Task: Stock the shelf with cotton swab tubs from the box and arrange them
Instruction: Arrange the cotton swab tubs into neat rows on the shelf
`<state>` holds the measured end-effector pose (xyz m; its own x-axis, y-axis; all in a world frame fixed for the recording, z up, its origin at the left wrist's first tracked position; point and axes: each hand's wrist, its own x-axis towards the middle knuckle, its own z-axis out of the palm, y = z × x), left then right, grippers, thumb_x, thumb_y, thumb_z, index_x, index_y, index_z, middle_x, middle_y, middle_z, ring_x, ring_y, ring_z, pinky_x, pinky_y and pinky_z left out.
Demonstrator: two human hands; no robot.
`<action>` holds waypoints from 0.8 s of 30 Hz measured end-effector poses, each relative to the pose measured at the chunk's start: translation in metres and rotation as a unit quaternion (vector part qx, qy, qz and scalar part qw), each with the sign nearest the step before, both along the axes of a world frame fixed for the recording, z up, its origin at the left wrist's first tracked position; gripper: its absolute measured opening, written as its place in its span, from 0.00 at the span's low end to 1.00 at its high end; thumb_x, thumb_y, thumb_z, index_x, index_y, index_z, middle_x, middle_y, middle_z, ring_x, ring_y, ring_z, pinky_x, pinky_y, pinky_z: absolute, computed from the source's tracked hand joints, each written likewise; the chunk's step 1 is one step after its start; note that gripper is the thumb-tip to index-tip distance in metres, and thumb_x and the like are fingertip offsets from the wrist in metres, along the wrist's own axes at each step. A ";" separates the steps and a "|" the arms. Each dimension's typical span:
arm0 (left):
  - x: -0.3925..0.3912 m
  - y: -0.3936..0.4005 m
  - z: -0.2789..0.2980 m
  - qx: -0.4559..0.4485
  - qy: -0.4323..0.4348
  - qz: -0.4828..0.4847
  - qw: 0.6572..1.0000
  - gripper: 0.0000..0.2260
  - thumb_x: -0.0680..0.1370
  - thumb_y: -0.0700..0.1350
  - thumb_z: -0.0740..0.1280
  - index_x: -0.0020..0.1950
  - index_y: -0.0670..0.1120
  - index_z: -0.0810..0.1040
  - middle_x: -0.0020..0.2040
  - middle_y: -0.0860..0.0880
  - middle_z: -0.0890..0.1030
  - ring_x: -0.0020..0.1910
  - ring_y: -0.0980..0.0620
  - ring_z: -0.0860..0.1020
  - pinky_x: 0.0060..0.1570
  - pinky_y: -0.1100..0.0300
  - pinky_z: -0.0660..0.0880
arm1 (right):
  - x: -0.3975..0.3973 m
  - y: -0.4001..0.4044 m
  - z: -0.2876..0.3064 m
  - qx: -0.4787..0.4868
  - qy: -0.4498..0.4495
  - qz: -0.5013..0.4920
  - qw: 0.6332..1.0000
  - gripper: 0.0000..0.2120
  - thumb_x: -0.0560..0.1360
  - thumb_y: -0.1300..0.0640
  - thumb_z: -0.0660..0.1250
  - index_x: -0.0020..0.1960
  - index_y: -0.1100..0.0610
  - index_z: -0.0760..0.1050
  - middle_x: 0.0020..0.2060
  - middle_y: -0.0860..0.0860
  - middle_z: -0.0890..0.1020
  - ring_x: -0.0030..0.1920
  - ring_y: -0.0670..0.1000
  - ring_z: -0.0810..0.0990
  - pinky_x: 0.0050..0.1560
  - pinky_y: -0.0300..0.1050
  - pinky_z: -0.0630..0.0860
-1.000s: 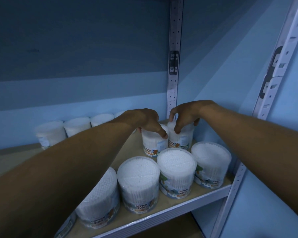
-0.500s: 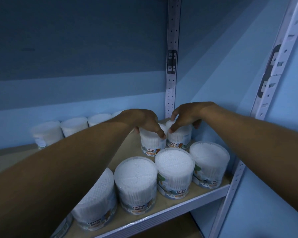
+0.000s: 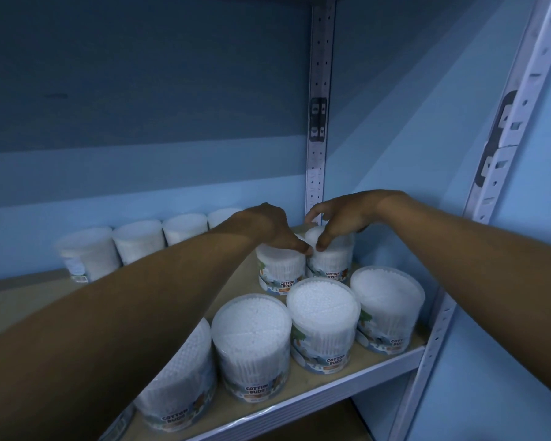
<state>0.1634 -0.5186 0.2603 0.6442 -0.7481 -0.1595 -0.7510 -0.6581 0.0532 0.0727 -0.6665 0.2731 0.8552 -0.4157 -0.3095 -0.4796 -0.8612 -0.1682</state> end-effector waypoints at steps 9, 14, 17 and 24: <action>0.003 -0.002 0.001 -0.004 0.064 -0.010 0.998 0.37 0.67 0.65 0.74 0.70 0.47 0.72 0.64 0.48 0.75 0.57 0.44 0.78 0.49 0.53 0.82 | 0.004 0.002 -0.004 -0.028 -0.014 0.010 0.999 0.28 0.66 0.40 0.78 0.65 0.40 0.75 0.67 0.47 0.71 0.62 0.55 0.75 0.54 0.51 0.82; 0.002 -0.004 -0.001 -0.006 0.062 0.010 0.998 0.37 0.66 0.67 0.74 0.65 0.44 0.75 0.58 0.47 0.77 0.50 0.45 0.80 0.44 0.52 0.83 | 0.005 0.001 -0.004 -0.022 -0.010 0.021 0.999 0.27 0.67 0.43 0.78 0.64 0.38 0.75 0.60 0.44 0.71 0.61 0.53 0.73 0.55 0.50 0.81; 0.001 -0.003 -0.002 -0.012 0.053 0.026 0.998 0.37 0.66 0.67 0.74 0.64 0.43 0.75 0.56 0.46 0.77 0.47 0.44 0.80 0.43 0.50 0.84 | 0.006 -0.001 -0.007 -0.030 -0.012 0.033 0.999 0.28 0.67 0.43 0.78 0.64 0.38 0.74 0.60 0.44 0.71 0.61 0.52 0.73 0.56 0.50 0.80; 0.000 -0.004 -0.001 -0.006 0.047 0.034 0.998 0.35 0.66 0.66 0.75 0.63 0.43 0.75 0.55 0.45 0.76 0.41 0.45 0.79 0.43 0.50 0.83 | 0.010 -0.005 -0.011 -0.046 -0.022 0.047 0.998 0.28 0.67 0.41 0.77 0.64 0.37 0.73 0.59 0.43 0.70 0.61 0.52 0.74 0.60 0.50 0.78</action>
